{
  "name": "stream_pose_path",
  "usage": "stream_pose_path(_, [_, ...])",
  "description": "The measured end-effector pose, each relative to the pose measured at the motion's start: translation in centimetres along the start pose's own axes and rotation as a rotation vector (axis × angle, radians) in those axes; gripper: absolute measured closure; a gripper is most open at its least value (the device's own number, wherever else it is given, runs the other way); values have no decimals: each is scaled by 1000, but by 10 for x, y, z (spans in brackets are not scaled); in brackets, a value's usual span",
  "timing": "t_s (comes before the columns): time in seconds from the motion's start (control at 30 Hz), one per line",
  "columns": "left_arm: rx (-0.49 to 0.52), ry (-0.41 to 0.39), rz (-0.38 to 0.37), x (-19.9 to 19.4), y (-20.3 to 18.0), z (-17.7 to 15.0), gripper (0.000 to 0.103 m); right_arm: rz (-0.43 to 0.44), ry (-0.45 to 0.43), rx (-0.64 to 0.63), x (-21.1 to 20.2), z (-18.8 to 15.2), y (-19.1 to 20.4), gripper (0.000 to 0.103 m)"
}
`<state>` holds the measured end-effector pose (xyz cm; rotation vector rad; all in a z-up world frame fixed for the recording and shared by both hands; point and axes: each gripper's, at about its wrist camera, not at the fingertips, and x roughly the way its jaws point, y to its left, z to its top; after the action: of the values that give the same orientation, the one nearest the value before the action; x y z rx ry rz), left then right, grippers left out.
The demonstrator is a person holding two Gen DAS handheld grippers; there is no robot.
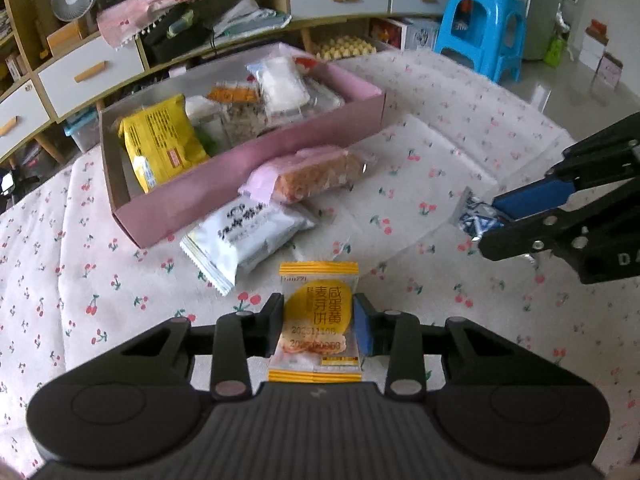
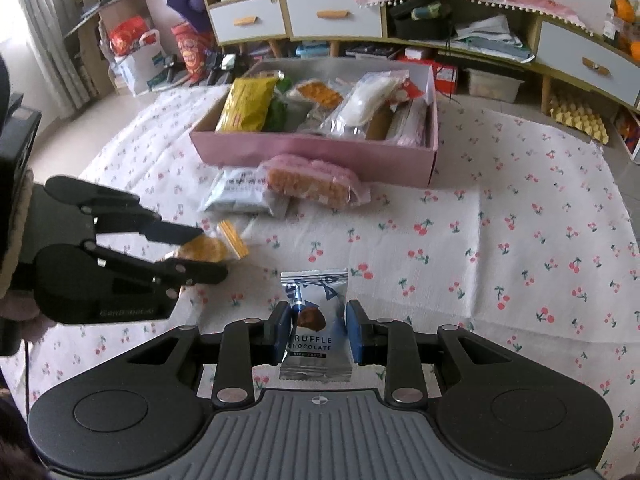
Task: Organize snacks
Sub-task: 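Lift and carry the cake packet and truffle packet over the pink box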
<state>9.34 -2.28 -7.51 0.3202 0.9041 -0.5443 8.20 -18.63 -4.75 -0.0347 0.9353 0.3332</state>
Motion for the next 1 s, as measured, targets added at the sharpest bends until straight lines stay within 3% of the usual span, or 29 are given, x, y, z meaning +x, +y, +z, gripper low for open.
stream_pose_path(0.3, [-84,-102,15,-25,13,17,70,11,-70,49,-10,24,-3,76])
stream_pose_path(0.6, [-159,-152,100,-27,31,33,70,15,-120,149,-1,56,-8,75])
stream_pose_path(1.0, [-340,-204,47,-13,50,54,70,53,-188,353,14,84,-21,75])
